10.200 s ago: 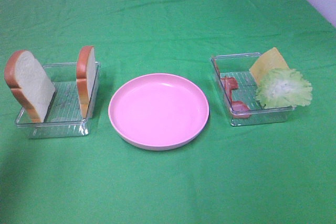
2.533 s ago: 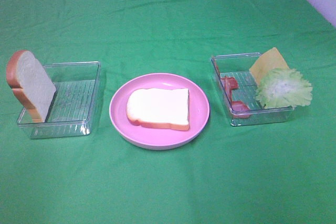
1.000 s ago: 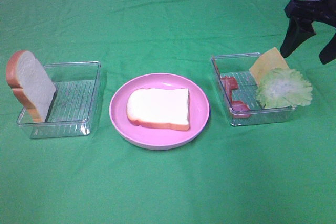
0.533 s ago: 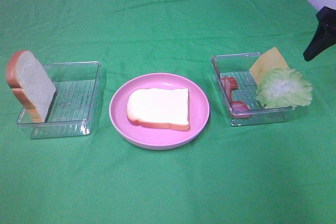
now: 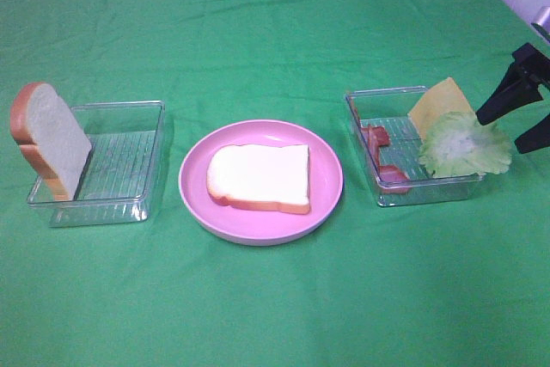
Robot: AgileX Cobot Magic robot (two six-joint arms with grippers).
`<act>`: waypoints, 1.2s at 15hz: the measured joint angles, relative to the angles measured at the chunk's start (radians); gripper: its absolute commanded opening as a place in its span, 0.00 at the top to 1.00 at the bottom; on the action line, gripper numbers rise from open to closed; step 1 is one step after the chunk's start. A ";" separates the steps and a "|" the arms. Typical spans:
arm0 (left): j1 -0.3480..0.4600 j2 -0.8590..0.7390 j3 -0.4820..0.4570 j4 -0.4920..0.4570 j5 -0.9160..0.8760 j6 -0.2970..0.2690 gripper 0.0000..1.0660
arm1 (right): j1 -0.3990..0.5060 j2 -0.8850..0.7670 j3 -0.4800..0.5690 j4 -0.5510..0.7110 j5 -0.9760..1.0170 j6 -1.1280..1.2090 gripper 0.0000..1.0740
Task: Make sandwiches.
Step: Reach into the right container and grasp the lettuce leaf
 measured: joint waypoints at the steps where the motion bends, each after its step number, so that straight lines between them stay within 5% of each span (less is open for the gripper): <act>1: 0.000 0.000 0.000 0.000 0.000 0.000 0.27 | 0.000 0.005 0.000 0.000 -0.015 0.000 0.31; 8: 0.000 0.000 0.000 0.000 0.000 0.000 0.27 | 0.000 0.073 -0.001 0.063 -0.003 -0.034 0.33; 16: 0.000 0.000 0.000 0.000 0.000 0.000 0.27 | 0.000 0.073 -0.003 0.111 0.031 -0.079 0.65; 18: 0.000 0.000 0.000 0.000 0.000 0.000 0.27 | 0.000 0.073 -0.003 0.111 0.031 -0.079 0.80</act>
